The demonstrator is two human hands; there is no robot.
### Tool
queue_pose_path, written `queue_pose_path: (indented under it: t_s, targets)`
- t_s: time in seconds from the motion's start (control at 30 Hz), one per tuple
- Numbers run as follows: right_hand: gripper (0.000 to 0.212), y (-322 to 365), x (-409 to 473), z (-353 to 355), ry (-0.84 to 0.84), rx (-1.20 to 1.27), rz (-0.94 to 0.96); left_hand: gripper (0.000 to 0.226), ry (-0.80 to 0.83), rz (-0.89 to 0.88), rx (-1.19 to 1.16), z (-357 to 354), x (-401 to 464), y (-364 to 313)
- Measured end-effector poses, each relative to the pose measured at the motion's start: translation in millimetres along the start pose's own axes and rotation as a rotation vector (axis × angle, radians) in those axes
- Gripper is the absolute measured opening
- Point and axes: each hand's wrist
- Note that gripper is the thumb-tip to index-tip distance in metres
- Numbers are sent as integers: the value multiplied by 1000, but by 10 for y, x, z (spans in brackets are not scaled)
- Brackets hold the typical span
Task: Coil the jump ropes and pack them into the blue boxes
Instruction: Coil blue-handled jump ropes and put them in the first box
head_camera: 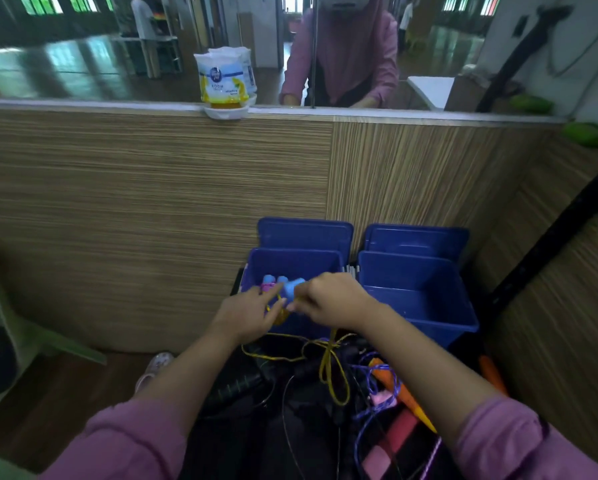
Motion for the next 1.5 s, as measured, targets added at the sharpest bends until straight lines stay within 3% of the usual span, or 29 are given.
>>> queue_pose_path:
  t_s: [0.1, 0.27, 0.47, 0.57, 0.63, 0.77, 0.8, 0.9, 0.97, 1.17, 1.23, 1.33, 1.4, 1.5]
  targets:
    - [28, -179, 71, 68, 96, 181, -55, 80, 46, -261, -36, 76, -109, 7]
    - [15, -410, 119, -69, 211, 619, -95, 92, 63, -469, -246, 198, -292, -12]
    - [26, -606, 43, -394, 155, 1003, -223, 57, -166, -674, -240, 172, -324, 63]
    - [12, -655, -24, -604, 116, 1098, -309, 58, -216, -564, -393, 228, -333, 82]
    - [36, -611, -89, -687, 68, 1123, -370, 59, -272, -410, -493, 252, -327, 92]
    - [20, -336, -198, -798, 146, 1142, -364, 70, -284, -76, -586, 237, -260, 152]
    - [25, -268, -203, -836, 163, 1109, -371, 73, -290, -12, -572, 221, -236, 172]
    - [36, -73, -235, -890, 190, 943, -374, 71, -316, 177, -548, 186, -157, 236]
    - [31, 23, -264, -837, 209, 795, -316, 64, -278, 293, -540, 184, -111, 280]
    - [31, 332, -192, -356, 176, 287, -68, 62, -55, 438, -164, 110, -109, 253]
    - [30, 377, -127, -178, 112, 180, -20, 63, -3, 377, -42, 97, -142, 191]
    - [26, 279, -8, 37, 40, 164, -5, 65, -29, 125, 106, 32, -248, 151]
    - [24, 137, 80, 84, 55, 228, -29, 72, -59, -99, 33, -14, -316, 178]
    - [20, -103, 157, 14, 145, 382, -42, 58, -110, -410, -78, -71, -389, 189]
Point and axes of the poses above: each hand's wrist, its own x-axis towards the middle knuckle, its own z-axis out of the back of the hand, y = z × x, and after that the axes turned 2 degrees about x, right-handed
